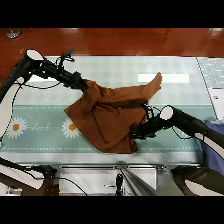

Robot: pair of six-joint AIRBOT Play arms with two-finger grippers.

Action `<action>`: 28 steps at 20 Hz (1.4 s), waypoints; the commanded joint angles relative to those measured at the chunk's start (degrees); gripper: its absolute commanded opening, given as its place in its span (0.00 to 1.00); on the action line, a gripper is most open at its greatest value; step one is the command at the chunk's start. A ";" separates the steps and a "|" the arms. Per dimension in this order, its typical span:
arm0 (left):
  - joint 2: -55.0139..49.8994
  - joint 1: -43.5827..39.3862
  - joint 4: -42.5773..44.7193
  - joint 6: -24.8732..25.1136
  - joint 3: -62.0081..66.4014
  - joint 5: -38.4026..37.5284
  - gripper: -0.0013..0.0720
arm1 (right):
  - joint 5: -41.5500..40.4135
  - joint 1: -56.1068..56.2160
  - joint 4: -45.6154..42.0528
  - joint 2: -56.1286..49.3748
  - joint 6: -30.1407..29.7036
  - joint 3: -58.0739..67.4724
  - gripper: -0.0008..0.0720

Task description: Fold the shirts.

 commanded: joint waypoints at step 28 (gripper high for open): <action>37.35 -20.22 -13.03 -1.97 -59.56 27.54 0.07 | 12.37 -34.03 5.60 -30.64 -5.05 66.49 0.04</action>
